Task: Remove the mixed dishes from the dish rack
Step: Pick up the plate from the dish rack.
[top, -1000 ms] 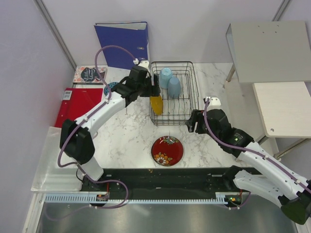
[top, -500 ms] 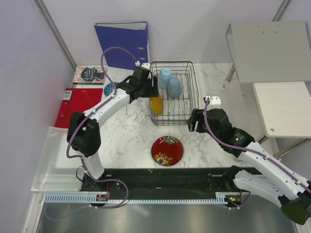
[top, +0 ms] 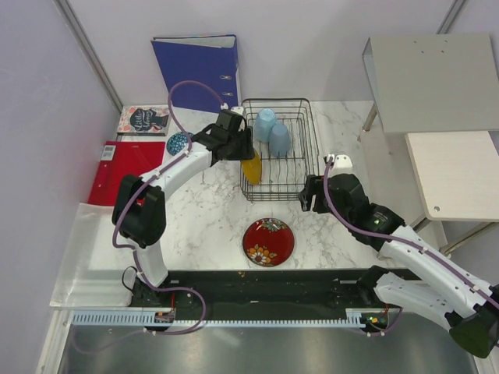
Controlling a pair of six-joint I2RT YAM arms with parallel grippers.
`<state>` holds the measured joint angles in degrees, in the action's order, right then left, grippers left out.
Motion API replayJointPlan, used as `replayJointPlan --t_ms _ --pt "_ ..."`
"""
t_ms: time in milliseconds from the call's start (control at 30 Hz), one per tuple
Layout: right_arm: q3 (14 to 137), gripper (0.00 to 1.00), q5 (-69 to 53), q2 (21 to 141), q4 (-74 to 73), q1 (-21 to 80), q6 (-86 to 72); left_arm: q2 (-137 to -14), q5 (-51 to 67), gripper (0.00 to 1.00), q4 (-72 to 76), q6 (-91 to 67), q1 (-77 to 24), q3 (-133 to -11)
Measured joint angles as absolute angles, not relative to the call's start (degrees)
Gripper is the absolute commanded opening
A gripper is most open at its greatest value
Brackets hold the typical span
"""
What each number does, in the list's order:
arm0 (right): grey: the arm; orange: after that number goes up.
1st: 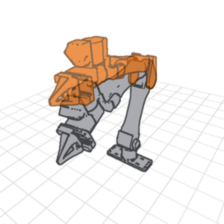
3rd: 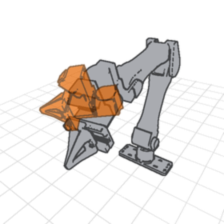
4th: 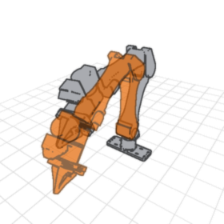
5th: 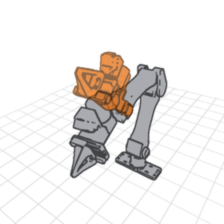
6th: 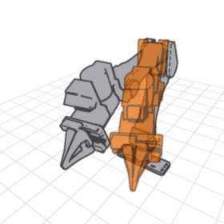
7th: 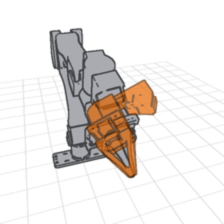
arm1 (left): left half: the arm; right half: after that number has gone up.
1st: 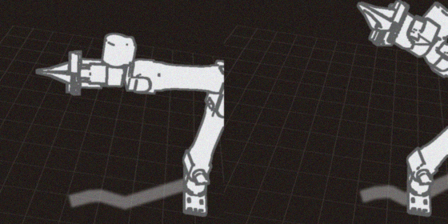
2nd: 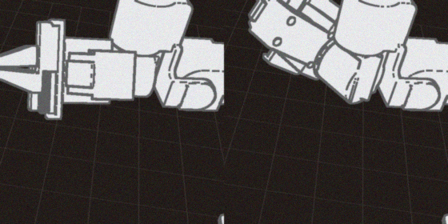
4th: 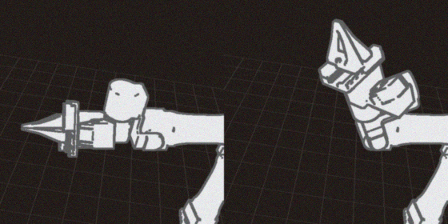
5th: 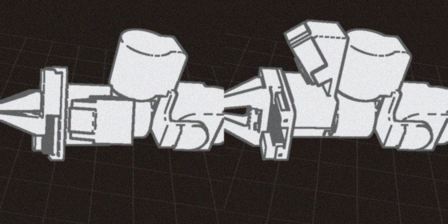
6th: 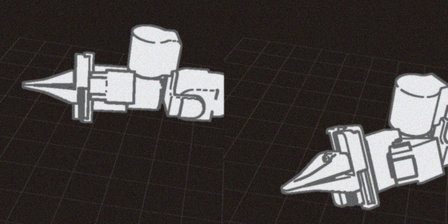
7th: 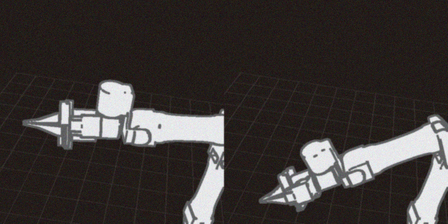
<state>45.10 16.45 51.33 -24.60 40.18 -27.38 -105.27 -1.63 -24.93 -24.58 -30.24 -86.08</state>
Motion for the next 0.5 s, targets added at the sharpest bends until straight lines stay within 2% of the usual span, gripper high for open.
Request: replayJointPlan --t_ms 500 --pt "44.38 0.73 16.38 51.99 -23.97 40.18 -27.42 -103.04 0.27 0.55 -23.86 -24.91 -30.13 -84.77"
